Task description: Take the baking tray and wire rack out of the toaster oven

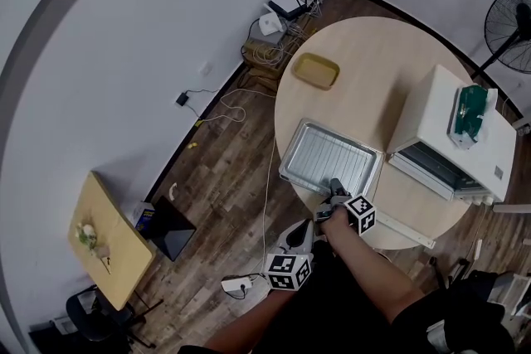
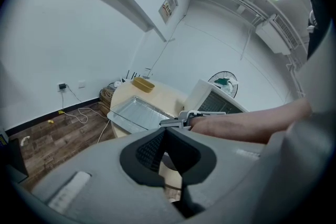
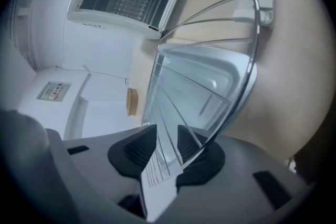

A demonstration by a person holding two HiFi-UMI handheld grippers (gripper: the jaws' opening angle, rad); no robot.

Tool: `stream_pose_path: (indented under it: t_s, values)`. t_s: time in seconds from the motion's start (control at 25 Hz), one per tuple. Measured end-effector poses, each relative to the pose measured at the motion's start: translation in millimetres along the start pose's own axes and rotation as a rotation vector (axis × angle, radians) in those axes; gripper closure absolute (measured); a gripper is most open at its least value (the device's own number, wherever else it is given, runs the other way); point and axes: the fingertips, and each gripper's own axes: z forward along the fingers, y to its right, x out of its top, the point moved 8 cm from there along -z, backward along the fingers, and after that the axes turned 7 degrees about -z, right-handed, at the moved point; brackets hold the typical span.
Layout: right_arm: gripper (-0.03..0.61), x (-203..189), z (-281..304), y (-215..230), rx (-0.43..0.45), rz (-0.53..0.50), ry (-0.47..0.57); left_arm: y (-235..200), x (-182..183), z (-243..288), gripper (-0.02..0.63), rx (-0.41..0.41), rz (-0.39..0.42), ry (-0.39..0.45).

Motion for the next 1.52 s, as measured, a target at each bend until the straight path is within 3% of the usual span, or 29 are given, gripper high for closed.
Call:
stream_pose_path:
  t_s: [0.44, 0.72, 0.88, 1.12, 1.24, 1.52]
  values:
    - [0.393, -7.3, -1.0, 3.6, -0.168, 0.002, -0.134, -9.8, 1.3, -9.1, 0.595, 0.039, -0.029, 0.028]
    - [0.37, -10.5, 11.3, -1.8, -0.205, 0.045, -0.198, -21.3, -1.4, -19.9, 0.595, 0.079, -0.059, 0.039]
    - [0.36, -6.9, 13.7, -9.1, -0.228, 0.062, -0.17, -25.7, 0.6, -23.9, 0.595, 0.089, -0.07, 0.045]
    - [0.362, -1.1, 12.7, -16.3, -0.224, 0.222, -0.137, -30.2, 0.0, -22.5, 0.595, 0.096, -0.103, 0.038]
    - [0.362, 6.2, 12.2, -21.5, -0.246, 0.154, -0.163, -31.1, 2.2, -20.9, 0.595, 0.103, -0.136, 0.052]
    - [0.357, 4.9, 0.0, -13.6, -0.319, 0.025, -0.225, -27.4, 11.8, -22.2, 0.595, 0.101, -0.12, 0.065]
